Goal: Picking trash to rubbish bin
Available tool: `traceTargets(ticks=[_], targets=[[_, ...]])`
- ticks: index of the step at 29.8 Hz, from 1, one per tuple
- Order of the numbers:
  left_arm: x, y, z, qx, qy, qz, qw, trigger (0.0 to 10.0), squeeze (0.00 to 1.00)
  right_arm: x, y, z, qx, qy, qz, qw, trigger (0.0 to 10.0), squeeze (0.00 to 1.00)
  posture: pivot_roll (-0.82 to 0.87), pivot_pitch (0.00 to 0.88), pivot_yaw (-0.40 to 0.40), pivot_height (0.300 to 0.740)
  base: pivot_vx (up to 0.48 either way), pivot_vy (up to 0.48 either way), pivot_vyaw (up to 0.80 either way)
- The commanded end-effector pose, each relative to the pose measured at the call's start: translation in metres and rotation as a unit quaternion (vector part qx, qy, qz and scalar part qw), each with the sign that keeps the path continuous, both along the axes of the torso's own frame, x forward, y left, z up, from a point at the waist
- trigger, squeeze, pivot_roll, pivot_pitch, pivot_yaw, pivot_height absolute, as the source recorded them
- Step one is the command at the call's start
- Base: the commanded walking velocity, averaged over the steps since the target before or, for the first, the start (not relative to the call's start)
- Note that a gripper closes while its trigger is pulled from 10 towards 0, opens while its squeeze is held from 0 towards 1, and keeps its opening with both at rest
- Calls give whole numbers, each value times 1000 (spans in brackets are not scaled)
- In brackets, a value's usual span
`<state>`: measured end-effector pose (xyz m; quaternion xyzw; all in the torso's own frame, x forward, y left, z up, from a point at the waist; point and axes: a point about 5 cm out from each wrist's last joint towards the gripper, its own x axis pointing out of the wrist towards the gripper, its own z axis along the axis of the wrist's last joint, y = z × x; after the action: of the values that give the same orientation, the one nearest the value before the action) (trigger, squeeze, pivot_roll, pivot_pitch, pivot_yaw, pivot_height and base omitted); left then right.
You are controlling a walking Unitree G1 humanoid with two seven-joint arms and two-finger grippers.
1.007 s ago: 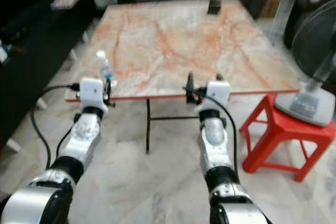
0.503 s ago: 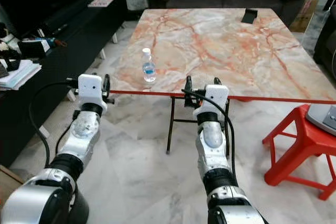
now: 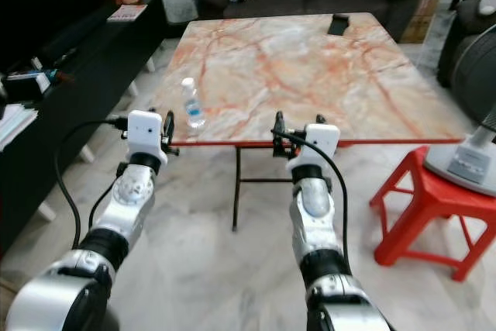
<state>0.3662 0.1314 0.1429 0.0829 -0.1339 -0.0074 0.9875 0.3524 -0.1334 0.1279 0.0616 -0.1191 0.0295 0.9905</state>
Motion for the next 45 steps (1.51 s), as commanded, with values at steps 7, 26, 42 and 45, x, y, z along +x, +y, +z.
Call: traceTargets(ticks=[7, 26, 42, 45], targets=[[2, -3, 16, -6, -37, 0, 999, 10000, 0, 1, 2, 8, -12, -16, 9, 1000, 10000, 0, -64, 0, 56, 740, 439, 0, -83], [1, -1, 34, -8, -85, 25, 996, 10000, 0, 0, 10, 19, -28, -52, 45, 997, 10000, 0, -61, 0, 35, 740, 400, 0, 267], [0, 1, 44, 5, -111, 46, 993, 10000, 0, -1, 7, 16, -14, -43, 44, 998, 10000, 0, -59, 0, 34, 740, 402, 0, 200], [-1, 1, 49, 13, -130, 54, 990, 10000, 0, -1, 7, 16, -13, -42, 44, 998, 10000, 0, -57, 0, 33, 740, 0, 0, 0]])
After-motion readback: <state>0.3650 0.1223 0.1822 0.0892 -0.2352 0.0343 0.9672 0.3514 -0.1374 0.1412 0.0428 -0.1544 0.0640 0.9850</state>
